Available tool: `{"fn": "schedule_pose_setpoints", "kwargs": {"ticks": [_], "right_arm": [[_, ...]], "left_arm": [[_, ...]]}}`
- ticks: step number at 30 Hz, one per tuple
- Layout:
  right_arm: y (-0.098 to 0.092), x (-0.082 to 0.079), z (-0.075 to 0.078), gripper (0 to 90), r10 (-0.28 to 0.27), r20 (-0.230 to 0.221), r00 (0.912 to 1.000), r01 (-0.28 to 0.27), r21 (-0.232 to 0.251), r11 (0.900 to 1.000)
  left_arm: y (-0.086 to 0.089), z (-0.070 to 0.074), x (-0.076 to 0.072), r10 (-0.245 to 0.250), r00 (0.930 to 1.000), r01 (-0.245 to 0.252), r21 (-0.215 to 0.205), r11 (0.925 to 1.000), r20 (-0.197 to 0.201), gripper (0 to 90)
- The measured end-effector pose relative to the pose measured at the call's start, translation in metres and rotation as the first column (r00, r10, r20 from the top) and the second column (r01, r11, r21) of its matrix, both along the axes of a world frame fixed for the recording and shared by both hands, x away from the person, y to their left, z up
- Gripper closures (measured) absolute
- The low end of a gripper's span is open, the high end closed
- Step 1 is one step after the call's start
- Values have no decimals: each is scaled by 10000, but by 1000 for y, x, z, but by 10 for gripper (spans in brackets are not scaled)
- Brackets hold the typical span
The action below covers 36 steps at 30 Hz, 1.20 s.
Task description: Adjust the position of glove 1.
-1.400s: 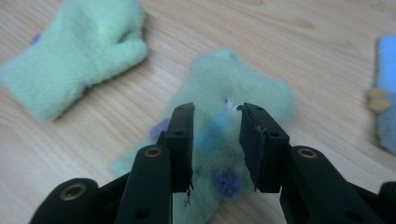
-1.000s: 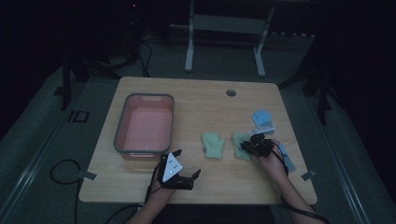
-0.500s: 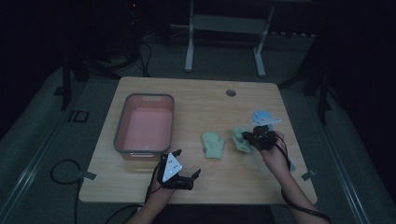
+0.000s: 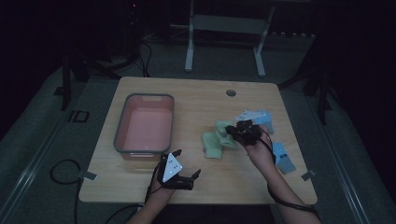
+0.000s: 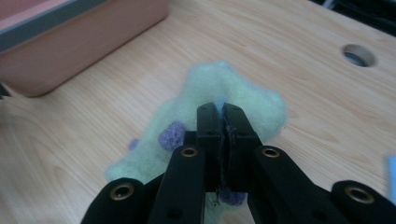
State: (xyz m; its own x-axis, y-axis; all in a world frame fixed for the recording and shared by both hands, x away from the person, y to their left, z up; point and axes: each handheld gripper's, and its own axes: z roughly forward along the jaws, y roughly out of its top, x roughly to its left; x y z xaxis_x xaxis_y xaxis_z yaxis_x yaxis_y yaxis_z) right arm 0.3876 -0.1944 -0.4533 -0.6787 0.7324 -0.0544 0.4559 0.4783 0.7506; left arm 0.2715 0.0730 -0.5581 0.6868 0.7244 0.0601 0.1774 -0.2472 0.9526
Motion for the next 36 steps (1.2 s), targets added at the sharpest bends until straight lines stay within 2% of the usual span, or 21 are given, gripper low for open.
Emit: {"fn": "schedule_pose_setpoints", "kwargs": {"ticks": [6,12,21,26,30,36], "right_arm": [[24,-1,-14,865,245,-157,9996,-249,-254,9994],[35,-1,-28,866,390,-391,9985,-409,-508,9979],[42,0,-49,864,451,-718,9964,-507,-784,9956],[44,1,-58,860,460,-894,9949,-541,-897,9945],[43,2,-64,853,472,-1021,9937,-559,-842,9949],[42,1,-62,795,649,-1094,9919,-732,-735,9946]], "left_arm": [[0,0,0,16,10000,-16,31,10000,-13,10],[-1,0,-1,22,10000,-23,139,9999,56,10],[-5,0,-1,-49,9999,45,412,9991,92,10],[-5,0,1,23,10000,-20,462,9989,-52,10],[-5,0,2,-235,9996,242,469,9986,-165,11],[-8,1,4,-169,9994,193,798,9966,-302,11]]}}
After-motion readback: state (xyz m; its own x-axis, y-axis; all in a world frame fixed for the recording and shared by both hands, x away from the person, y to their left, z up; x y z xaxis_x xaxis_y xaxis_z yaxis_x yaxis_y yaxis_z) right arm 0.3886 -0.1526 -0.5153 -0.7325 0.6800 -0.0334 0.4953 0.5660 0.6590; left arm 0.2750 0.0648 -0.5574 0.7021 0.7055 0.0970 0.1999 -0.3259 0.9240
